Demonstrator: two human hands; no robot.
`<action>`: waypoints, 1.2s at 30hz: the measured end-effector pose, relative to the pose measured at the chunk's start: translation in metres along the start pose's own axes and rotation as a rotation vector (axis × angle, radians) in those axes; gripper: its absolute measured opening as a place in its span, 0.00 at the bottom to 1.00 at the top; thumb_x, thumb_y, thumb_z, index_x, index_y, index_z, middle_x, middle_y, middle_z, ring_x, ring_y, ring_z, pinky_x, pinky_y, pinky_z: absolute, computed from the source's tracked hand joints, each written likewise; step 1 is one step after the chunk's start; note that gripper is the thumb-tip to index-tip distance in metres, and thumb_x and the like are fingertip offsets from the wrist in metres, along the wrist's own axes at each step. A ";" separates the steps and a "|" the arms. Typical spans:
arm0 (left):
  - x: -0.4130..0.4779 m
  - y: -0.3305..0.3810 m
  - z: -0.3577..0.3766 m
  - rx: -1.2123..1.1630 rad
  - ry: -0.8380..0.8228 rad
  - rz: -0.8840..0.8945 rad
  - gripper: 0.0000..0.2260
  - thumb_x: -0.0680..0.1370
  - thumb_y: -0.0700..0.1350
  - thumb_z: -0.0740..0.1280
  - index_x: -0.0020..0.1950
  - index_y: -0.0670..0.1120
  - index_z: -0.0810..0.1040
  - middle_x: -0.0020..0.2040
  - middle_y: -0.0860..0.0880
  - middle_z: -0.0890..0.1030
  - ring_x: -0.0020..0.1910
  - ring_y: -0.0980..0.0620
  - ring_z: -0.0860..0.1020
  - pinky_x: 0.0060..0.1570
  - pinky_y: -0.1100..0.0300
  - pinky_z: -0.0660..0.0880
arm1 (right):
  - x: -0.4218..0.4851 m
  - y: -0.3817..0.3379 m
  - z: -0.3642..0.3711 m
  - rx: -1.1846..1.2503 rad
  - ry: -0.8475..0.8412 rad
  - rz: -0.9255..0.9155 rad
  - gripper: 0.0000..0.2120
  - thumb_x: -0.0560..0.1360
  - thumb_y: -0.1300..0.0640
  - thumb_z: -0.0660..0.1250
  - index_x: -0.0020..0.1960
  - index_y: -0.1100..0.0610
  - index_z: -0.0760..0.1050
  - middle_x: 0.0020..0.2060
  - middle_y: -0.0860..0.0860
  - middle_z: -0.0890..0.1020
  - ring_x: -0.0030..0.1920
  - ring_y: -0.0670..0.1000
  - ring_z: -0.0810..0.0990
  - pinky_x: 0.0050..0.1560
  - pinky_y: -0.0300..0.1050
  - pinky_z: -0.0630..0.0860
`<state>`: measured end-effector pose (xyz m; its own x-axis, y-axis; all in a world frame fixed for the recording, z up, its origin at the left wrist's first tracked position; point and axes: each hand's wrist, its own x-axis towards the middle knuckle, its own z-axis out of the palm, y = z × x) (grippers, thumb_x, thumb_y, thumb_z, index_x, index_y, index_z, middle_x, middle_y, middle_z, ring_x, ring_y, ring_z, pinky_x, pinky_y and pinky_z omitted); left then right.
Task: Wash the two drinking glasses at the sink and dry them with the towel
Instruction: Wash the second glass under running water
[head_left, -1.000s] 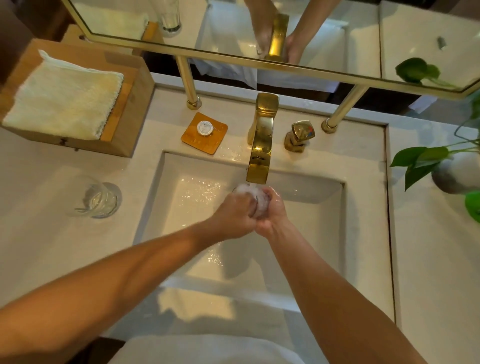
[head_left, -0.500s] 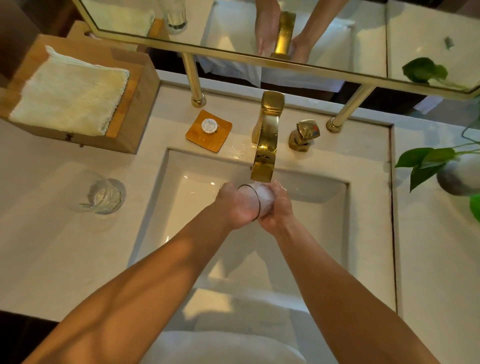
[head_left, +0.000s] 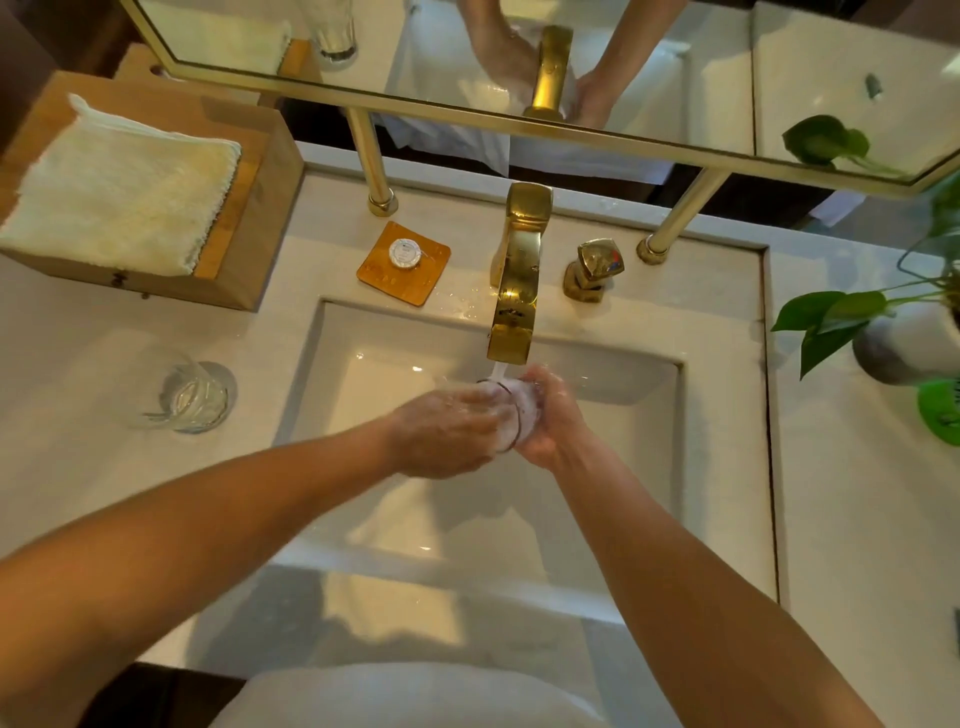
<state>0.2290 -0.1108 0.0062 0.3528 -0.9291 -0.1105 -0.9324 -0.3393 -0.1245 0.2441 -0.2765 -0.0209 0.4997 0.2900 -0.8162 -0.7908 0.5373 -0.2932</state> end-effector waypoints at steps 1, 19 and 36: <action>-0.003 -0.008 0.003 -0.078 0.006 -0.018 0.14 0.81 0.43 0.57 0.62 0.37 0.74 0.58 0.38 0.76 0.58 0.39 0.75 0.66 0.46 0.70 | 0.001 0.001 0.003 0.017 0.020 0.041 0.21 0.77 0.51 0.61 0.61 0.65 0.79 0.49 0.61 0.83 0.47 0.59 0.84 0.52 0.52 0.80; 0.016 0.016 -0.023 -1.175 0.277 -1.023 0.42 0.62 0.57 0.82 0.70 0.48 0.67 0.59 0.51 0.75 0.57 0.51 0.75 0.53 0.59 0.73 | 0.002 0.005 0.012 0.131 0.027 0.194 0.22 0.77 0.45 0.62 0.57 0.63 0.80 0.51 0.61 0.84 0.58 0.59 0.81 0.53 0.52 0.82; 0.023 0.007 -0.025 -1.140 0.300 -1.070 0.39 0.63 0.56 0.81 0.69 0.49 0.69 0.60 0.50 0.76 0.57 0.51 0.75 0.49 0.66 0.73 | -0.035 -0.144 0.039 -1.949 0.493 -0.813 0.35 0.77 0.61 0.69 0.79 0.51 0.58 0.76 0.58 0.62 0.76 0.63 0.59 0.72 0.59 0.64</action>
<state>0.2287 -0.1382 0.0271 0.9560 -0.1479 -0.2533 0.1079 -0.6256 0.7727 0.3541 -0.3335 0.0694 0.9669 0.1334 -0.2176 0.0670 -0.9554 -0.2877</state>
